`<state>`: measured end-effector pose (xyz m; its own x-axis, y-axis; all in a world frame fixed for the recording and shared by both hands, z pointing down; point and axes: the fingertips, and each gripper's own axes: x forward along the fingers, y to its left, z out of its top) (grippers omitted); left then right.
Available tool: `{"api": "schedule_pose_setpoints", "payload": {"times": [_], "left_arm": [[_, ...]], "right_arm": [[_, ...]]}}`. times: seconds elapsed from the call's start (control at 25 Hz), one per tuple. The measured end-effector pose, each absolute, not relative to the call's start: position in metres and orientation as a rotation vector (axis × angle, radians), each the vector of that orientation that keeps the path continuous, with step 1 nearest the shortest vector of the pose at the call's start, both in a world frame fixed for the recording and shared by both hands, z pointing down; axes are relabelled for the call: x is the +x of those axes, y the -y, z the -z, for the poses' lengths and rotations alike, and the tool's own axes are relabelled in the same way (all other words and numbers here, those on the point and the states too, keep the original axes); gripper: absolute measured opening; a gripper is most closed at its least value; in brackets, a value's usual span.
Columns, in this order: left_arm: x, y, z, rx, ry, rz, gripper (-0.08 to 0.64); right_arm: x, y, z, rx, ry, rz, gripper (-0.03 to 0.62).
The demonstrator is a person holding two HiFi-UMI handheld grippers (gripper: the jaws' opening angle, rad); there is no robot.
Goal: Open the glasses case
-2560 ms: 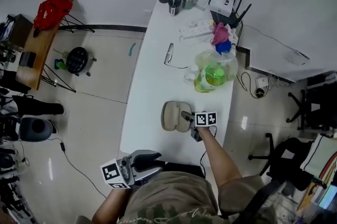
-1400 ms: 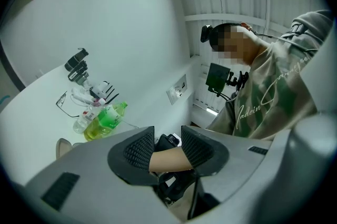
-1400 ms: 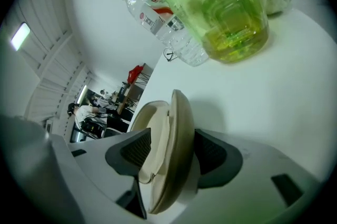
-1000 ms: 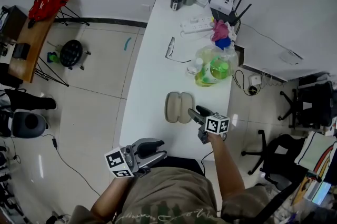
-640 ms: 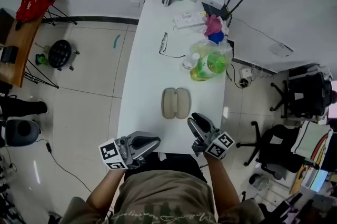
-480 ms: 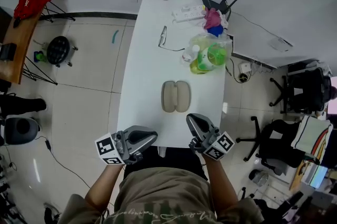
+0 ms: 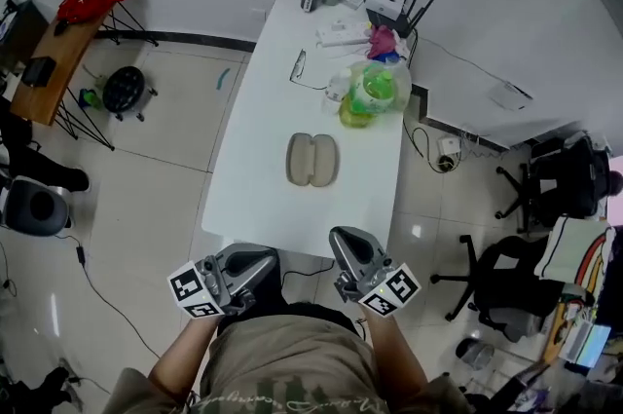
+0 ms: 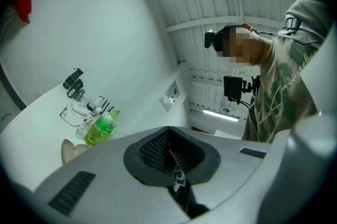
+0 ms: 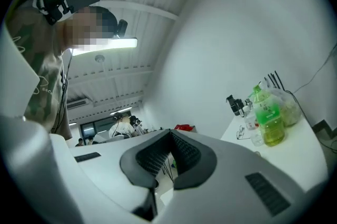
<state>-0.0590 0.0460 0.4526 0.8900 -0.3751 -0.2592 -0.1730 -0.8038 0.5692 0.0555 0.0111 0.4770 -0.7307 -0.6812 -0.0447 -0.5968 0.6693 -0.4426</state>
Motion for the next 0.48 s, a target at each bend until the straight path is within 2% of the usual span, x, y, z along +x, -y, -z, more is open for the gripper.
{"api": "schedule_pose_setpoints", "payload": {"times": [0.2,0.48], "left_arm": [[-0.021,-0.141,-0.457,2.545,0.530,0.498,0.005],[0.015,-0.262,-0.450,2.560,0.563,0.435,0.005]], "right_arm": [[0.107,-0.121,-0.484,-1.136,-2.685,0.538,0.009],[0.128,-0.238,-0.501,-1.115,-2.642,0.649,0.009]]}}
